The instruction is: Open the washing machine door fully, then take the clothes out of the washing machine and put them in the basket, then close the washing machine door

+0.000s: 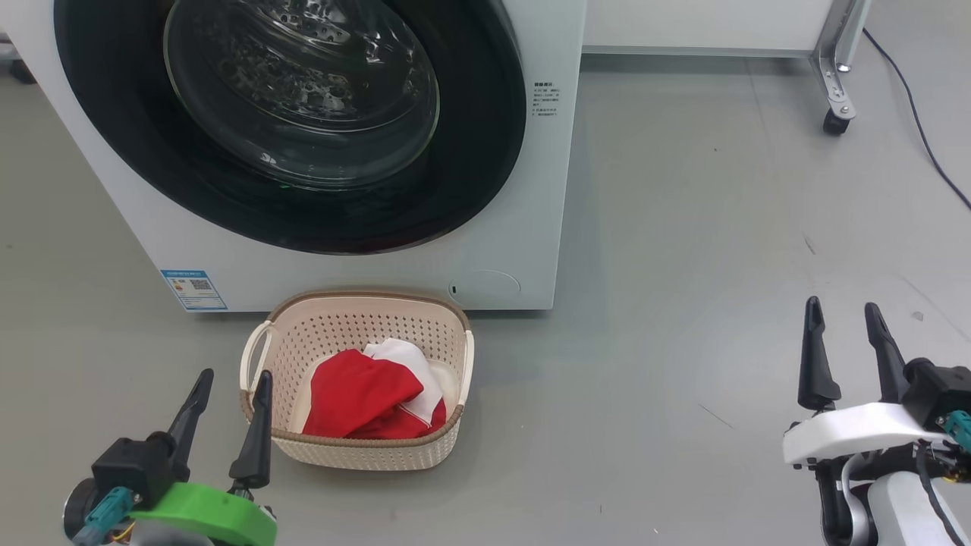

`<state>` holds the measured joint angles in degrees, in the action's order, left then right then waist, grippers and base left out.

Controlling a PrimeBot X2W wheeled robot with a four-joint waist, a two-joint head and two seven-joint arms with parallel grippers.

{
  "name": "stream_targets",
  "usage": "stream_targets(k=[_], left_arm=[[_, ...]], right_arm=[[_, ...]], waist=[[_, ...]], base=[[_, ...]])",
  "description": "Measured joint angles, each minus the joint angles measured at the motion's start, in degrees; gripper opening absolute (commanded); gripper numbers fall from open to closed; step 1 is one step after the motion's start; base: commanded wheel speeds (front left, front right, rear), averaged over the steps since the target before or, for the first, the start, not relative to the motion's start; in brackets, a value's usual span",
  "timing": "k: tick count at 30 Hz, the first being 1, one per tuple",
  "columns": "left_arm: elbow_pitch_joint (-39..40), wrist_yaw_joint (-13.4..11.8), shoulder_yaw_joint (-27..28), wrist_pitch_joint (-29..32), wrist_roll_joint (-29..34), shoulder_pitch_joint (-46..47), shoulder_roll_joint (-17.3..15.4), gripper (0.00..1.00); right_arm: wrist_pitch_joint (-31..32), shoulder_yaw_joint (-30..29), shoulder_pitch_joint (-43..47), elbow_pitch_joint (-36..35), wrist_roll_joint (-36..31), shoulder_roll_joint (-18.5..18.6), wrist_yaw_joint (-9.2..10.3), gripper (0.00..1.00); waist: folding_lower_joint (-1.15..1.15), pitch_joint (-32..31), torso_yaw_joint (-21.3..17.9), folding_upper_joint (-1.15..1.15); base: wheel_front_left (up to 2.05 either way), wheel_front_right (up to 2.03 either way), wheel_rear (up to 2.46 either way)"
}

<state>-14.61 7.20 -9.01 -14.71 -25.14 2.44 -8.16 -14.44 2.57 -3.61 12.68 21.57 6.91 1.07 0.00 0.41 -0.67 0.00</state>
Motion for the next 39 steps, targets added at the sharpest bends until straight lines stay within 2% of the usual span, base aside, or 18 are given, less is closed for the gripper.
stream_targets(k=[14,18,39], left_arm=[[0.97,0.0,1.29,0.01,0.07,-0.51,0.59,1.0],[1.03,0.0,1.02,0.0,-1.05,-1.19,1.8,1.0],[1.12,0.0,1.26,0.0,-0.52,-1.35,1.72,1.0]], right_arm=[[0.0,-0.27,3.03,-2.66,-0.55,-1.29,-1.52,1.0],[0.0,-0.44,3.26,-3.38,-0.83,-1.34,-1.68,1.0],[0.0,-1.2,4.5,-4.7,-1.65,-1.78,-2.77,1.0]], waist=[[0.0,0.02,-1.0,0.0],[0.0,0.18,-1.2,0.0],[0.0,0.56,-0.97,0.0]], base=[[0.0,0.0,0.0],[0.0,0.0,0.0],[0.0,0.0,0.0]])
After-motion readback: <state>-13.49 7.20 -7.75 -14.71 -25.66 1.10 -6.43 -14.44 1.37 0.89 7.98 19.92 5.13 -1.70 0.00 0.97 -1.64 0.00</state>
